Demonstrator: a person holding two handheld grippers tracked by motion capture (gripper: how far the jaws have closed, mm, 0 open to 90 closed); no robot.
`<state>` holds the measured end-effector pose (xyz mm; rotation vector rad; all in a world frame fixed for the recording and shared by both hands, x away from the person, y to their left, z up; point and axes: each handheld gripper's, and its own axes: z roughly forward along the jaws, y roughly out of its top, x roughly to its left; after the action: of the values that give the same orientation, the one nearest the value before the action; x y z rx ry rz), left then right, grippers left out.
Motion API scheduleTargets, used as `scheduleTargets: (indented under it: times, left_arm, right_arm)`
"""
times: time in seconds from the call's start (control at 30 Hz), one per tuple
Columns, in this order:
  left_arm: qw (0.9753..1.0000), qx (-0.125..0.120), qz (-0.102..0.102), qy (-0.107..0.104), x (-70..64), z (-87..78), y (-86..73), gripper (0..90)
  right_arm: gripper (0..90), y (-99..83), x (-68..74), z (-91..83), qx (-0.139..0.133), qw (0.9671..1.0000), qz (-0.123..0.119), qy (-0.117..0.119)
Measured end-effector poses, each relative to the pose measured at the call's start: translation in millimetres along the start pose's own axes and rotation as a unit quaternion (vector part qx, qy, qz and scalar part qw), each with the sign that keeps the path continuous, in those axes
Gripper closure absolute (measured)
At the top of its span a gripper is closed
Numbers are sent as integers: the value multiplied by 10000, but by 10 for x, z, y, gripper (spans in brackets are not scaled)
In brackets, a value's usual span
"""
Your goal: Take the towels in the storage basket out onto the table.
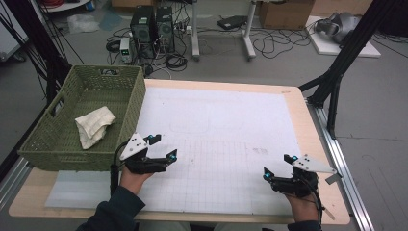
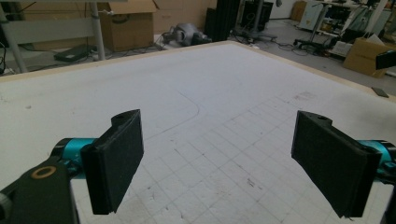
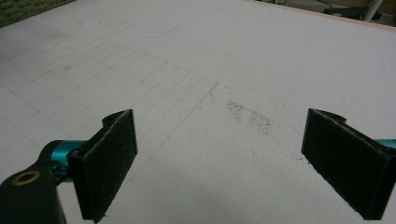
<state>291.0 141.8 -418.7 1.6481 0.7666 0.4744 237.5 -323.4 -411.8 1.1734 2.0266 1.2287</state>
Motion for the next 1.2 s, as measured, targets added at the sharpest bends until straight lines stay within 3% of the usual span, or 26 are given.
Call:
scheduleTargets:
  times: [0.33,0.63,0.7,0.9,1.2]
  left_arm:
    - [9999,21,-73,-67,20,25,-11,171]
    - [9998,-26,-84,-166,13,-78,28,169]
    - [9998,-100,-109,-155,-8,-118,74,169]
    - [9997,-183,-27,-144,-45,-197,245,169]
    - [9993,-329,18,-178,82,-382,547,169]
  right_arm:
    - [97,2,4,24,98,9999,-10,23]
    - [97,56,92,-62,45,10000,44,-34]
    - [97,78,102,-51,-28,9999,95,26]
    - [97,105,104,41,-6,10000,-58,71]
    - [97,131,148,118,55,9995,-246,170]
